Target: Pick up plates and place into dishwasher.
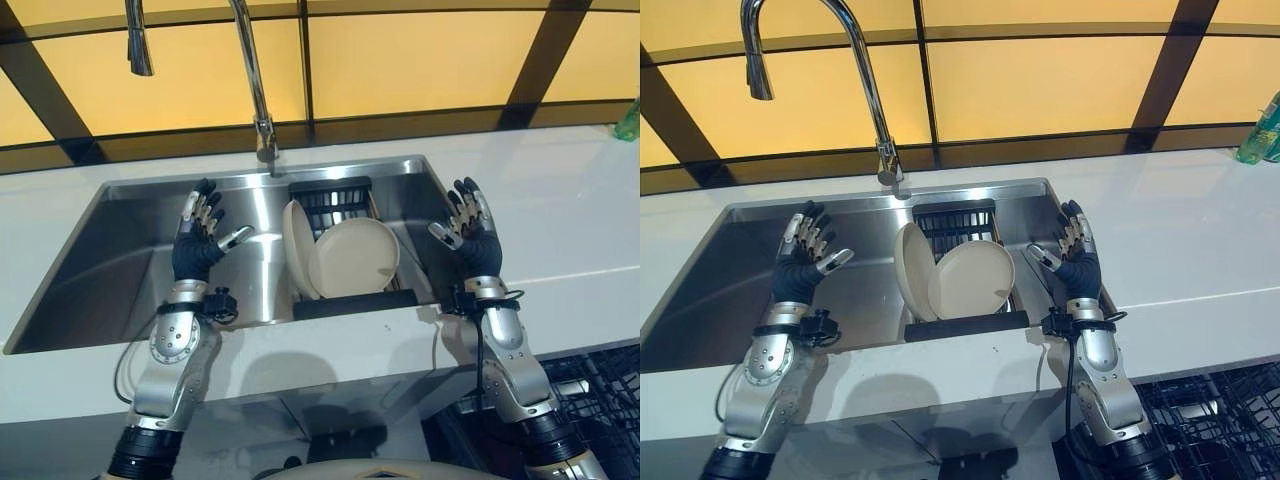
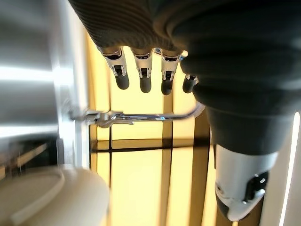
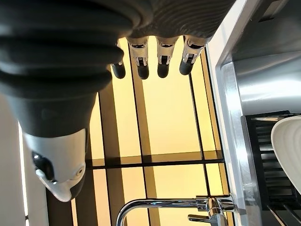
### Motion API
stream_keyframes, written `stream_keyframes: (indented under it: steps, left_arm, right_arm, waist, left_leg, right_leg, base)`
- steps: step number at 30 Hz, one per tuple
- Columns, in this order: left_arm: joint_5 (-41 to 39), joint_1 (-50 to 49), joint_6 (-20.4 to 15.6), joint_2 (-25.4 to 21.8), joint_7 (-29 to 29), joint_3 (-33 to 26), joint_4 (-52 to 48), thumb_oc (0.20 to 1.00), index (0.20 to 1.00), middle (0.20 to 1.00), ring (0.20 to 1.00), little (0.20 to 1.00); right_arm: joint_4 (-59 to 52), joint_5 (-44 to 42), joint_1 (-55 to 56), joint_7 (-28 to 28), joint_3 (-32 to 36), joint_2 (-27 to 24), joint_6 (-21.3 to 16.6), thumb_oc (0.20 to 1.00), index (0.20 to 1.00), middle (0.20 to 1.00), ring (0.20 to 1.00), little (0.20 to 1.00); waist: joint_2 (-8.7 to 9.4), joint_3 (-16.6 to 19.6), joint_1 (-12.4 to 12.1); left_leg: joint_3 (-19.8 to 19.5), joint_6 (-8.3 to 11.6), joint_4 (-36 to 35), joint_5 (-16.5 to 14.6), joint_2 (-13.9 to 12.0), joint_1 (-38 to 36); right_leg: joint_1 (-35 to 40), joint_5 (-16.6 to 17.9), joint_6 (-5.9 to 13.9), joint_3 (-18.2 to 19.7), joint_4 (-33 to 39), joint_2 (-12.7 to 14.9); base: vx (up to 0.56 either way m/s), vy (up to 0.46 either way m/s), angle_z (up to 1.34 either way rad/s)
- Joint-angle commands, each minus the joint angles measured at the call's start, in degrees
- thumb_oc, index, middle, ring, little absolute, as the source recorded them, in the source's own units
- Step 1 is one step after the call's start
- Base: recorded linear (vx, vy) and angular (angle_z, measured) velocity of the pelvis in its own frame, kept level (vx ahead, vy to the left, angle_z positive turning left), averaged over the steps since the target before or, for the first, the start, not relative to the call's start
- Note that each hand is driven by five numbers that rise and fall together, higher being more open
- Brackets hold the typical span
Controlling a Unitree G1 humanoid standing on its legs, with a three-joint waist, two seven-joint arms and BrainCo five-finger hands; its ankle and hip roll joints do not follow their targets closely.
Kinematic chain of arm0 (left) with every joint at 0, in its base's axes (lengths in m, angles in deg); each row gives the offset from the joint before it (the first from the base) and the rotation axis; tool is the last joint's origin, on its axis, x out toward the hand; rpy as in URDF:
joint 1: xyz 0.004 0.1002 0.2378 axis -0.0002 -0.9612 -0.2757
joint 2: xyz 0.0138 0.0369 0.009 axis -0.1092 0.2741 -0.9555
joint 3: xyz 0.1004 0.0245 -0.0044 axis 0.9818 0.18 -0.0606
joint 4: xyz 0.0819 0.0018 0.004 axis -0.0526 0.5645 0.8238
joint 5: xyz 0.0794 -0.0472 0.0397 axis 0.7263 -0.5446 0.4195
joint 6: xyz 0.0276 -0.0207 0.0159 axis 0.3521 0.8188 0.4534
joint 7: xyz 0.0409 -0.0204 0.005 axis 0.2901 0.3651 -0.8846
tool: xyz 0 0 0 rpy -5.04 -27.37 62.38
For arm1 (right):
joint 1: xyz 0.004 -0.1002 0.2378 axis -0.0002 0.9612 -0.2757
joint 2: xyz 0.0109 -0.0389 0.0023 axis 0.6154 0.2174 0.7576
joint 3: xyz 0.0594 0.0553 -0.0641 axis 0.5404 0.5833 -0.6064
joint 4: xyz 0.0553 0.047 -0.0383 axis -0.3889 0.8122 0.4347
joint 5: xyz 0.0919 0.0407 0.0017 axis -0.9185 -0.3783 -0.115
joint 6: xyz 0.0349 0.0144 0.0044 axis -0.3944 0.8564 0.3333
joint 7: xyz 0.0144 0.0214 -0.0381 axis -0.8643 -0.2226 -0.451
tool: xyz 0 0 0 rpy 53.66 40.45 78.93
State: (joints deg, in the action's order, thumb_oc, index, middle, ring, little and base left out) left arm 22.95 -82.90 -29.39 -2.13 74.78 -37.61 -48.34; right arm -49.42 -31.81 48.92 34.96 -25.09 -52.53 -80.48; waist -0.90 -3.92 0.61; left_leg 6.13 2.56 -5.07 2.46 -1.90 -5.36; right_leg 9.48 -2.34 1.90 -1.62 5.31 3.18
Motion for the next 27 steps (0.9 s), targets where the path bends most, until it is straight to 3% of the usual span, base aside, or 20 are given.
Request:
stream_keyframes:
  steps: [1, 5, 11, 14, 19, 27]
  left_arm:
    - [8.75, 6.18, -4.26, -6.11, -0.71, -2.34, 3.98, 1.0, 1.0, 1.0, 1.0, 1.0]
    - [19.57, 7.64, -5.3, -13.67, -1.23, -2.91, 6.85, 1.0, 1.0, 1.0, 1.0, 1.0]
    - [33.73, 9.35, -8.74, -21.1, -4.19, -0.99, 8.99, 1.0, 1.0, 1.0, 1.0, 1.0]
    - [36.49, 10.31, -10.92, -24.07, -3.78, 1.15, 9.37, 1.0, 1.0, 1.0, 1.0, 1.0]
    - [42.12, 11.84, -14.09, -27.12, -5.34, 5.43, 8.7, 1.0, 1.0, 1.0, 1.0, 1.0]
    - [49.54, 13.81, -16.3, -29.57, -8.49, 11.26, 7.36, 1.0, 1.0, 1.0, 1.0, 1.0]
  right_arm:
    - [-4.24, -2.17, -1.51, -0.71, 1.91, -2.19, -2.39, 1.0, 1.0, 1.0, 1.0, 1.0]
    - [-4.71, -2.69, -0.95, -0.75, 1.84, -3.33, -1.43, 1.0, 1.0, 1.0, 1.0, 1.0]
    - [-5.21, -3.68, -0.22, -1.03, 1.83, -4.56, -0.74, 1.0, 1.0, 1.0, 1.0, 1.0]
    - [-5.47, -4.35, -0.02, -0.93, 1.88, -5.53, -0.48, 1.0, 1.0, 1.0, 1.0, 1.0]
    - [-4.96, -4.87, 0.09, -0.69, 1.42, -6.64, -0.5, 1.0, 1.0, 1.0, 1.0, 1.0]
    - [-4.25, -5.31, 0.88, -0.25, 0.13, -7.46, -0.94, 1.0, 1.0, 1.0, 1.0, 1.0]
  waist:
    - [0.01, 4.01, -0.47]
    - [-0.86, 4.49, 0.32]
    - [-1.74, 4.48, 1.38]
    - [-2.13, 4.13, 1.94]
    - [-2.74, 3.52, 2.92]
    - [-3.02, 2.52, 4.03]
  left_leg:
    - [-0.4, 0.4, 0.73, -4.63, -0.73, -0.12]
    - [0.26, 0.35, 0.71, -4.56, -0.64, -0.02]
    - [0.98, 0.2, 0.71, -4.57, -0.3, 0.16]
    - [1.3, 0.13, 0.72, -4.68, -0.09, 0.11]
    - [1.99, -0.06, 0.54, -4.89, 0.31, -0.06]
    - [2.93, -0.34, 0.31, -5.18, 0.63, -0.26]
  right_leg:
    - [-4.13, 1.25, 3.62, -4.54, -1.03, 2.38]
    - [-4.46, 1.41, 3.85, -4.01, -0.91, 2.58]
    - [-4.96, 1.59, 4.26, -3.5, -0.99, 2.98]
    - [-5.17, 1.68, 4.44, -3.24, -1.11, 3.17]
    - [-5.58, 1.95, 4.83, -2.52, -1.13, 3.48]
    - [-6.07, 2.42, 5.42, -1.72, -1.02, 3.77]
  base:
    - [0.05, 0.036, -0.01]
    - [0.05, 0.039, -0.01]
    - [0.04, 0.035, -0.02]
    - [0.04, 0.033, -0.06]
    - [0.05, 0.038, -0.05]
    - [0.06, 0.014, -0.03]
